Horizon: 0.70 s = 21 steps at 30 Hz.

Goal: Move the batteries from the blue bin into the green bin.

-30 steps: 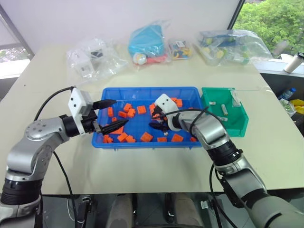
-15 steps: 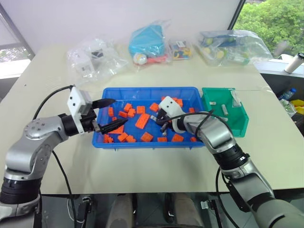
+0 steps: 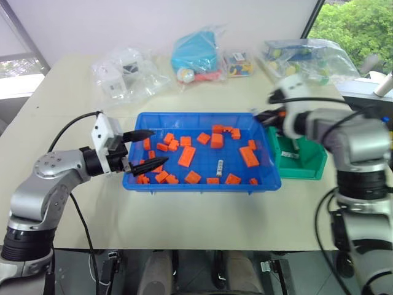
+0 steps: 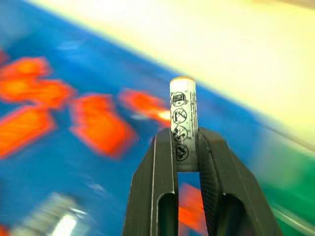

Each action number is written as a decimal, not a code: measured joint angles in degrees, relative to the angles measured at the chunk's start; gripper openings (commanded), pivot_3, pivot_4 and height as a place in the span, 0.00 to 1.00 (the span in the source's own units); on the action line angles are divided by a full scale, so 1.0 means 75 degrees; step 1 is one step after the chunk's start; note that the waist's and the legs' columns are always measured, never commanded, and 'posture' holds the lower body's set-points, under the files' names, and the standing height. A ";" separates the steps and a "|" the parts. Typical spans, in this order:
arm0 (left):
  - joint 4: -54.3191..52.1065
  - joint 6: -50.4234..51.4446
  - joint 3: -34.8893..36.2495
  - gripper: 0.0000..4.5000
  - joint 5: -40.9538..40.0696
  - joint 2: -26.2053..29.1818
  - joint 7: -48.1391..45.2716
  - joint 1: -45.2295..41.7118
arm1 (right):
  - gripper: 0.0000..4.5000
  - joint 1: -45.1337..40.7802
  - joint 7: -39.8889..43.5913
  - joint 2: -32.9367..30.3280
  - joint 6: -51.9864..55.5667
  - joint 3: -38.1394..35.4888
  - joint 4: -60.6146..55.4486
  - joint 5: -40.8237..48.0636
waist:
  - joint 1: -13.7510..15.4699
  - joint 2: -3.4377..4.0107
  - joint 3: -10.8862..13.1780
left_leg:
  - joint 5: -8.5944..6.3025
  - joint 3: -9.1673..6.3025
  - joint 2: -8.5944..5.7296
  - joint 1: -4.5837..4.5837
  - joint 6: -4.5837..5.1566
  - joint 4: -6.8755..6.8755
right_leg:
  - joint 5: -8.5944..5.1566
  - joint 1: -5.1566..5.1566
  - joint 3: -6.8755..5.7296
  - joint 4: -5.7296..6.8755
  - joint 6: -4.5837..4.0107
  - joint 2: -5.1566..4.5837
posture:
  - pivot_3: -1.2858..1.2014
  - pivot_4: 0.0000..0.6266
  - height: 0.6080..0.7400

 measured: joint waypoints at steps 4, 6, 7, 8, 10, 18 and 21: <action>-0.0011 -0.0004 -0.0177 1.00 0.0003 0.0037 -0.0289 -0.0012 | 0.01 0.0960 0.0084 -0.1144 0.0094 -0.0498 -0.0205 -0.0005 | 0.0001 0.0000 0.0000 | 0.0000 0.0002 0.0003 0.0005 0.0000 0.0000 | -0.0001 0.0001 0.0002 0.0001 -0.0001 0.0004 | 0.52 0.24 0.97; -0.0015 -0.0003 -0.0290 1.00 0.0001 0.0125 -0.0449 -0.0036 | 0.01 0.1538 0.0068 -0.1317 0.0121 -0.0599 -0.0336 -0.0001 | -0.0025 0.0000 0.0000 | 0.0000 0.0006 0.0004 0.0009 0.0000 0.0001 | -0.0001 0.0001 0.0005 0.0002 -0.0001 0.0004 | 0.52 0.24 0.97; -0.0017 -0.0003 -0.0347 1.00 0.0001 0.0154 -0.0538 -0.0061 | 0.13 0.1725 0.0054 -0.1314 0.0172 -0.0626 -0.0392 0.0017 | -0.0042 0.0002 0.0002 | 0.0000 0.0006 0.0004 0.0009 0.0000 0.0002 | -0.0001 0.0000 0.0006 0.0003 -0.0001 0.0005 | 0.52 0.24 0.97; -0.0017 -0.0004 -0.0396 1.00 0.0001 0.0159 -0.0606 -0.0112 | 0.25 0.1875 0.0030 -0.1308 0.0225 -0.0633 -0.0463 0.0035 | -0.0050 0.0006 0.0004 | 0.0000 0.0005 0.0004 0.0010 0.0000 0.0003 | -0.0001 -0.0001 0.0007 0.0005 -0.0001 0.0005 | 0.52 0.24 0.97; -0.0019 -0.0005 -0.0432 1.00 0.0001 0.0176 -0.0727 -0.0237 | 0.47 0.2044 -0.0040 -0.1293 0.0235 -0.0632 -0.0585 0.0061 | -0.0052 0.0007 0.0005 | 0.0000 0.0004 0.0004 0.0009 0.0000 0.0004 | -0.0001 -0.0001 0.0007 0.0005 -0.0001 0.0007 | 0.52 0.24 0.97; -0.0004 -0.0007 -0.0563 1.00 0.0012 0.0239 -0.0953 -0.0573 | 0.80 0.1030 0.0012 -0.0924 -0.0125 -0.0471 -0.0998 0.0472 | -0.0083 0.0018 0.0012 | 0.0000 -0.0004 0.0004 0.0008 0.0001 0.0006 | 0.0000 -0.0003 0.0010 0.0009 0.0002 0.0011 | 0.52 0.24 0.97; -0.0001 -0.0005 -0.0626 1.00 0.0015 0.0240 -0.0956 -0.0600 | 0.80 0.0671 0.0104 -0.0620 0.0084 -0.0367 -0.1456 0.0829 | -0.0123 0.0010 0.0009 | 0.0000 -0.0012 0.0006 0.0007 0.0001 0.0000 | 0.0005 0.0003 0.0002 0.0010 0.0012 0.0015 | 0.52 0.24 0.97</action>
